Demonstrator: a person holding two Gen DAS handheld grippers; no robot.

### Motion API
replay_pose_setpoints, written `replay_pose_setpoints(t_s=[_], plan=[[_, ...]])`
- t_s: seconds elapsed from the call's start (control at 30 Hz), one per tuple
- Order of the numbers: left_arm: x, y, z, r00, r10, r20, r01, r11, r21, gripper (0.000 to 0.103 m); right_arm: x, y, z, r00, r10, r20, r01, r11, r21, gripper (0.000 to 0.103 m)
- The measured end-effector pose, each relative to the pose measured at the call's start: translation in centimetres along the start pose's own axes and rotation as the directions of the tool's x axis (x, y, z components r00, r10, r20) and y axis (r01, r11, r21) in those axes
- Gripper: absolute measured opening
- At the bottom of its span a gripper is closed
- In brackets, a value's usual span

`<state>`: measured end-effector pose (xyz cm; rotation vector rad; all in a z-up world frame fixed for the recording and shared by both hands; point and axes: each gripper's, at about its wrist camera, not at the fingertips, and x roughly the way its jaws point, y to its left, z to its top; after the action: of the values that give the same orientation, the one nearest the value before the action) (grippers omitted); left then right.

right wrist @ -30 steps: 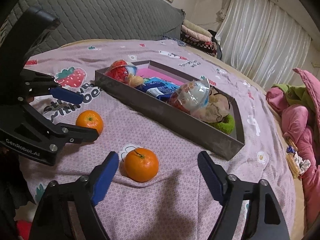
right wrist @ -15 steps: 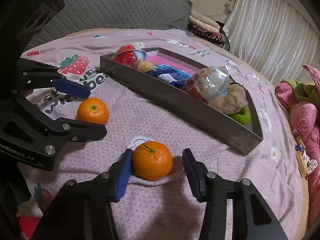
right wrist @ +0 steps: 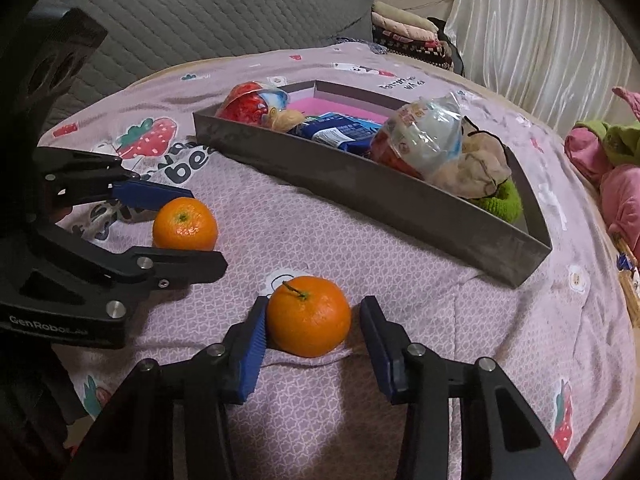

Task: Organize objects
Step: 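Close the right gripper on one orange while the left gripper closes on the other, then carry the orange over the tray with the left gripper while the right gripper carries its orange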

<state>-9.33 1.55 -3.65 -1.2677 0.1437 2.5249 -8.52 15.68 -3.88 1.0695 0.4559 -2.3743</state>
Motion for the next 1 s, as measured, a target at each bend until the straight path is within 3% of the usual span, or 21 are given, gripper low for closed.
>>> replay_pose_setpoints(t_s=[0.13,0.53,1.0], plan=[[0.1,-0.2,0.1,1.0,-0.005,0.001,0.005,1.0,-0.004,0.042,0.0,0.9,0.1,0.999,-0.03,0.011,0.031,0.998,-0.052,0.038],[-0.2,-0.5,0.7,0.999,-0.038,0.025,0.039,0.999,-0.032,0.041,-0.5,1.2,0.4,0.997,-0.056,0.056,0.061,0.995,-0.079,0.037],[-1.9,-0.1,2.4,0.994,-0.002,0.106,0.006,0.999,-0.042,0.041,-2.2,0.0,2.1,0.985,-0.09,0.147,0.092,0.996,-0.009,0.037]])
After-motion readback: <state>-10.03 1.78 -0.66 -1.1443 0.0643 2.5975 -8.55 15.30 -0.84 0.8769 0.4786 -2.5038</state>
